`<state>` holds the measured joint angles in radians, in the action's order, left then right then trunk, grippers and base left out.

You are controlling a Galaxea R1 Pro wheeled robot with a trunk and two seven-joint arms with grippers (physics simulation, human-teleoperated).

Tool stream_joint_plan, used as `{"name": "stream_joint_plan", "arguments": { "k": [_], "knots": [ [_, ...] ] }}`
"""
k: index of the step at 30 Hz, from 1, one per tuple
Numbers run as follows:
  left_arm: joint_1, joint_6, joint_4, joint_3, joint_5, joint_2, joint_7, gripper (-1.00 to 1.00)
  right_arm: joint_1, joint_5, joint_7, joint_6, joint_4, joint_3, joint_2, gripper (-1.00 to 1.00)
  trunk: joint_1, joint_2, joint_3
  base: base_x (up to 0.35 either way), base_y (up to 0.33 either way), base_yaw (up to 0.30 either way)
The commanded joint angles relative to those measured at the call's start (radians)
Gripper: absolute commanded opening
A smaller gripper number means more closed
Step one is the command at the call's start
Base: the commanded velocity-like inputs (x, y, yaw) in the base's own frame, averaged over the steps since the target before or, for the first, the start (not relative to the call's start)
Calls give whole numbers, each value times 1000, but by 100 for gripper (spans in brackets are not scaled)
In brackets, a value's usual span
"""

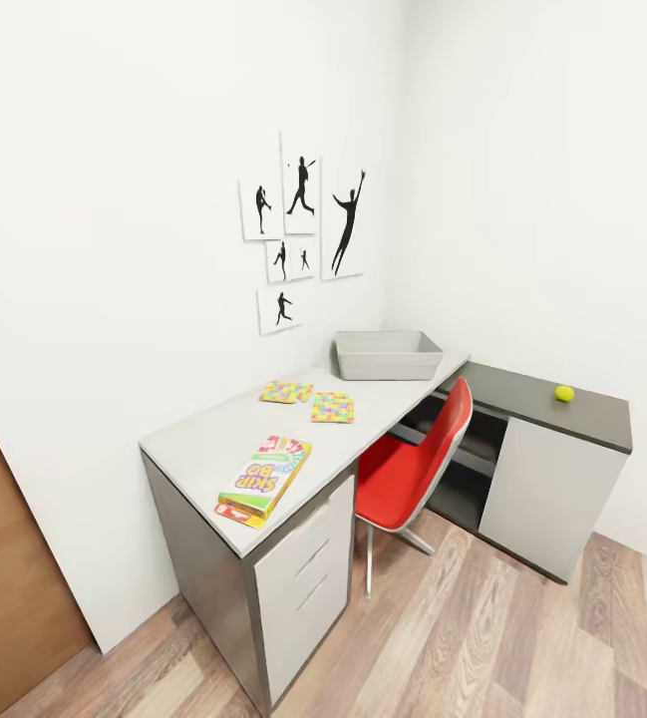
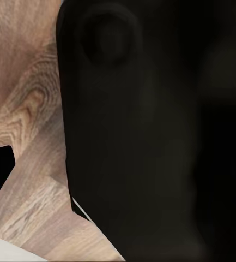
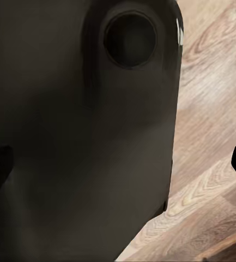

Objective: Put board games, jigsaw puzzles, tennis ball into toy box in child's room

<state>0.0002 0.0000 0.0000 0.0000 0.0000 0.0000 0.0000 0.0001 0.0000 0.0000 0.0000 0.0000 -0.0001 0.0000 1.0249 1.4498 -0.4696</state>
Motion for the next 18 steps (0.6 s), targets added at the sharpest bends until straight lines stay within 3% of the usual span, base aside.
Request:
{"name": "stream_joint_plan", "arguments": {
  "k": [1, 4, 8, 18],
  "knots": [
    [0, 0, 0, 0, 0, 0, 0, 100, 0, 0, 0, 0, 0, 0, 0, 100, 0, 0, 0, 0, 0, 0],
    [-2, -5, -2, 1, 0, -14, -1, 100, -1, -5, 2, -5, 6, -2, 17, 100, 0, 0, 0, 0, 0, 0],
    [-2, -5, -2, 1, 0, -15, -1, 100, -2, -2, 2, -4, 6, -2, 21, 100, 0, 0, 0, 0, 0, 0],
    [-2, -5, -2, 2, 0, -15, -1, 100, -1, 6, 2, -10, 5, 4, 5, 100, 0, 0, 0, 0, 0, 0]
  ]
}}
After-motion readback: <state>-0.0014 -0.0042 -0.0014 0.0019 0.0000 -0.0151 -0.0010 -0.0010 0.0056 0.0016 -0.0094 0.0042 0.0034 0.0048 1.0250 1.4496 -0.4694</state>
